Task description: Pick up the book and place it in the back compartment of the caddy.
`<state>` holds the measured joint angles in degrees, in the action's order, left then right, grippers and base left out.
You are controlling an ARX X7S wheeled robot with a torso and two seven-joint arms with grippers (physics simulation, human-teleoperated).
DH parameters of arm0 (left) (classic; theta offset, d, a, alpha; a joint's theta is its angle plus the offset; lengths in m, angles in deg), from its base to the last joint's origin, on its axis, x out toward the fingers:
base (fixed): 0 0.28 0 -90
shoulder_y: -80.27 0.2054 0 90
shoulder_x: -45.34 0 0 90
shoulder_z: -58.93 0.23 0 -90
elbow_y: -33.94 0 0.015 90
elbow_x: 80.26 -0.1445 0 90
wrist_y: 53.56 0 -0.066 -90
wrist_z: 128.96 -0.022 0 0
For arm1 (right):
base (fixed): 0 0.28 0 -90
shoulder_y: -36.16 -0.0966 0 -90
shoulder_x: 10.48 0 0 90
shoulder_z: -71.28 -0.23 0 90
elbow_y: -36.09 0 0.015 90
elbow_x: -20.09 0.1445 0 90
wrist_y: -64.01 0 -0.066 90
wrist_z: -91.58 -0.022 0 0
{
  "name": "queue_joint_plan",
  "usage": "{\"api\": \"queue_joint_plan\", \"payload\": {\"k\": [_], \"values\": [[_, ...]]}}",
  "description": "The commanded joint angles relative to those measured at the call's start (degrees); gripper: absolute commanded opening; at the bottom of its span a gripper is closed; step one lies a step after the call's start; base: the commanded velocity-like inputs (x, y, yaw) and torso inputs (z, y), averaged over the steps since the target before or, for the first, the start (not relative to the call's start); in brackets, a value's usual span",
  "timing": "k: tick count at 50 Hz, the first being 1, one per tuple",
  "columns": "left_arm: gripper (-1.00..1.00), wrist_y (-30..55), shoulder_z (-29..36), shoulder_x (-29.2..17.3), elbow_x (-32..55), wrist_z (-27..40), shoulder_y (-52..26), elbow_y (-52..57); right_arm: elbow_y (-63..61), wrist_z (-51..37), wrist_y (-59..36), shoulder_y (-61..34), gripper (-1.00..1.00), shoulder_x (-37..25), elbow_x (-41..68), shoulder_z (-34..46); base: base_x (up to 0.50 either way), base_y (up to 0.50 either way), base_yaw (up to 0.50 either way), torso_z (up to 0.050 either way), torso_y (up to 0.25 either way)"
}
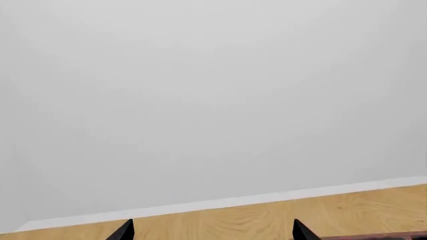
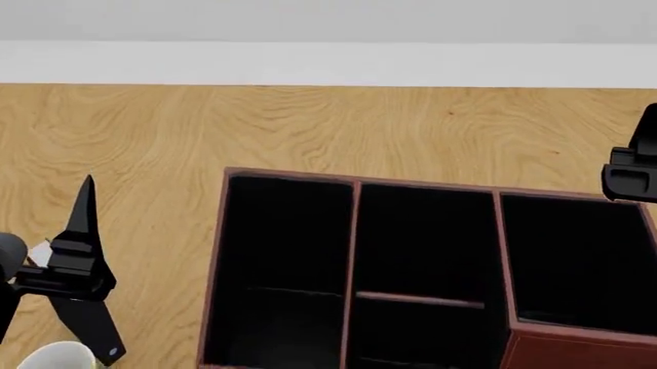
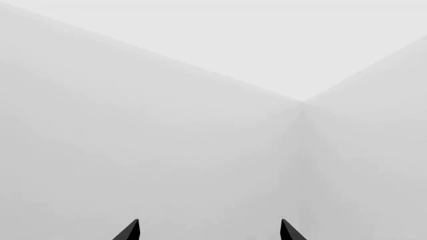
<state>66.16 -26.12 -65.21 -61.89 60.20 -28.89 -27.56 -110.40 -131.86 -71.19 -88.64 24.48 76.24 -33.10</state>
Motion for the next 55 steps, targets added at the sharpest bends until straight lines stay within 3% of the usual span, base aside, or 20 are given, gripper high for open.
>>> {"api": "queue_joint_plan", "payload": {"k": [1, 45, 55], "values": [[1.00, 0.4, 0.4, -0.1, 0.1, 0.3, -0.3, -0.1, 0.2, -0.1, 0.5, 0.1, 1.00, -0.2, 0.0, 0.5, 0.00, 0.00, 0.00, 0.000, -0.160], [1.00, 1.3, 1.7, -1.0, 0.4, 0.8, -1.2, 0.5, -0.2, -1.3, 1.8, 2.1, 1.00, -2.0, 1.6, -1.5, 0.00, 0.00, 0.00, 0.000, -0.202], [1.00, 4.0, 1.2, -0.9, 1.5, 2.0, -1.8, 2.6, -0.3, -1.5, 2.3, 2.9, 1.00, -2.5, 2.1, -2.4, 0.00, 0.00, 0.00, 0.000, -0.022]]}}
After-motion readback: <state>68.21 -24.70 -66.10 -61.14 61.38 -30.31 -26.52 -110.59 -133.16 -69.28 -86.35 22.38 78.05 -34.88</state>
